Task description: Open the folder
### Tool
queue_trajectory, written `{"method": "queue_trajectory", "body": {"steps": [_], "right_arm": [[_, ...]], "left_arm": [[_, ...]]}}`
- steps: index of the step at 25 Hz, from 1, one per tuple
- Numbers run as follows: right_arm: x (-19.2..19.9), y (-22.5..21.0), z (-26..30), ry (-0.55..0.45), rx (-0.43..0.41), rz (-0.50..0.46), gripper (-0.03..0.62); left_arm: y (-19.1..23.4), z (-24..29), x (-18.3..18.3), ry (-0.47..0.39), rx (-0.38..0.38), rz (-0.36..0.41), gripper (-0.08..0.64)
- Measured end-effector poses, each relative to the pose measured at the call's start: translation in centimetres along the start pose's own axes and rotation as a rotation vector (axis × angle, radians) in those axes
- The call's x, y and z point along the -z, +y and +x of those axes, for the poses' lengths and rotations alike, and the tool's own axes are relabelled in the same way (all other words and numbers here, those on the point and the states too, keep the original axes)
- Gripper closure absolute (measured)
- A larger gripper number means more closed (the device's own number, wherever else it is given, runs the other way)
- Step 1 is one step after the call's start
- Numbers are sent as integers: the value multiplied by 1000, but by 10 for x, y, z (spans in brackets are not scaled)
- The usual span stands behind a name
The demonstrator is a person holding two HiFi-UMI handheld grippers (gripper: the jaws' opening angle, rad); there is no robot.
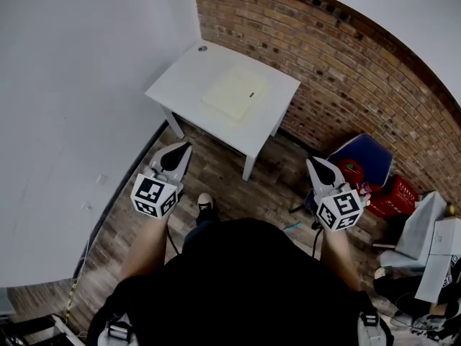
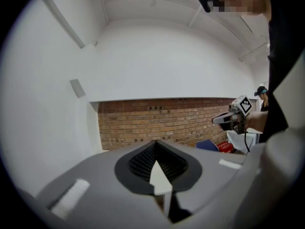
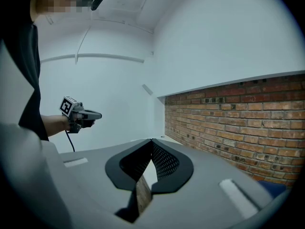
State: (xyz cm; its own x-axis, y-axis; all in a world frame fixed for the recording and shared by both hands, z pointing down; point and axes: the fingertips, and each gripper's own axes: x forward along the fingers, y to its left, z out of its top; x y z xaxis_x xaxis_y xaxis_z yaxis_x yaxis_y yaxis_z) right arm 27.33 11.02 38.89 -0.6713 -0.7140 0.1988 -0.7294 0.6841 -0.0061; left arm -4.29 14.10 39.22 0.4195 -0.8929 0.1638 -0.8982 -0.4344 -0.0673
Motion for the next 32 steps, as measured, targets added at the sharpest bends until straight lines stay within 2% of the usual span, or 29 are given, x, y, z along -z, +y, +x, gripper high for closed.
{"method": "queue_trajectory", "body": {"steps": [10, 15, 32], "right_arm": [[1, -11, 27, 34, 23, 2, 591], [0, -20, 44, 38, 32, 3, 591], [-27, -28, 130, 59, 83, -1, 591]], "left_arm": [[21, 36, 1, 15, 49, 3, 560], [35, 51, -3, 2, 50, 17, 560], [128, 102, -11, -45, 69, -8, 560]]}}
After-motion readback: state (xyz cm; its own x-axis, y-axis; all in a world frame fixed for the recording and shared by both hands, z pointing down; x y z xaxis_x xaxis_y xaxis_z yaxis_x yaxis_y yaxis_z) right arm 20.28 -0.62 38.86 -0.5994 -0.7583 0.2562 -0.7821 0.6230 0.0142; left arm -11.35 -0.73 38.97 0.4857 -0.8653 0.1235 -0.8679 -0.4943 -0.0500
